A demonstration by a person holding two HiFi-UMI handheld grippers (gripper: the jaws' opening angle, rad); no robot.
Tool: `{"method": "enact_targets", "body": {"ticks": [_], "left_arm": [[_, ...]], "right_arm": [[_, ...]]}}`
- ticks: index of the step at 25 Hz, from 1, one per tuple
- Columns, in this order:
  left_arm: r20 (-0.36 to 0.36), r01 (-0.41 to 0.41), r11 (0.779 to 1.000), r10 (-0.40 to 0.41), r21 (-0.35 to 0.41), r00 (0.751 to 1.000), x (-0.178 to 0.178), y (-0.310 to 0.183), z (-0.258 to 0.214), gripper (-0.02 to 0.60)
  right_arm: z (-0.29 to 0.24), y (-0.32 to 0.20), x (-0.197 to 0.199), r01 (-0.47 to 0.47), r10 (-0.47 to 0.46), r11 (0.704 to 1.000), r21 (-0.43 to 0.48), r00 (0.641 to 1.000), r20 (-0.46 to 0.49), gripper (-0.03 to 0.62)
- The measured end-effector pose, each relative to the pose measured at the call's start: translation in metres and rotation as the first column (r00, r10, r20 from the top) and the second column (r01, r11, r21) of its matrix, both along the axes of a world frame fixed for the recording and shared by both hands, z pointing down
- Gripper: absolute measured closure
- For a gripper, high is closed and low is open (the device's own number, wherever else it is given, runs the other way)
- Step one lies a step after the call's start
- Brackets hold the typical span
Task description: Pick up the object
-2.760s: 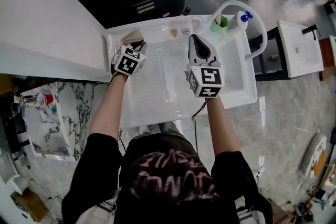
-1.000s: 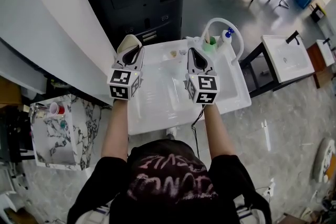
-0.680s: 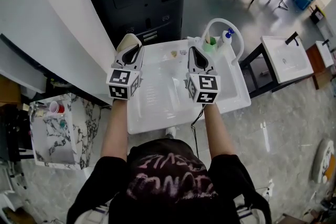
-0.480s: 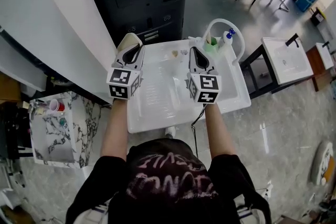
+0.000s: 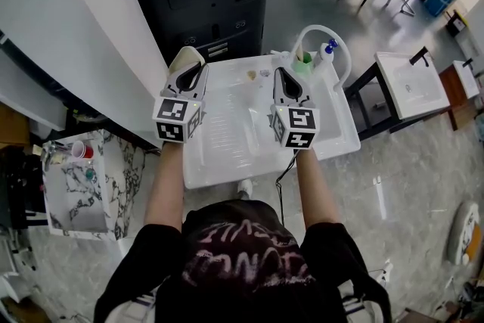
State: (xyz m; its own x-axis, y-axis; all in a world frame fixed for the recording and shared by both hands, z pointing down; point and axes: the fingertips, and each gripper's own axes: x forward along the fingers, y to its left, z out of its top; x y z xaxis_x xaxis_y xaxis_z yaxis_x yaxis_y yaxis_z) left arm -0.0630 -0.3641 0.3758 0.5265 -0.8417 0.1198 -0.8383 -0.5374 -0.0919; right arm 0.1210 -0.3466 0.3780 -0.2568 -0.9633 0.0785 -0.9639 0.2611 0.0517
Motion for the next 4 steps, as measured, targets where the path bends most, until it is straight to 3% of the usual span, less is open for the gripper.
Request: {"method": "enact_targets", "body": {"ticks": [4], "left_arm": [[-0.002,0.004,1.000,-0.004,0.002,1.000,-0.0027,0.0041,0.0005,0.549]], "right_arm": [[0.0005,0.0031,0.0006,-0.003,0.003,1.000,-0.003,1.000,-0.002,0.580]]}}
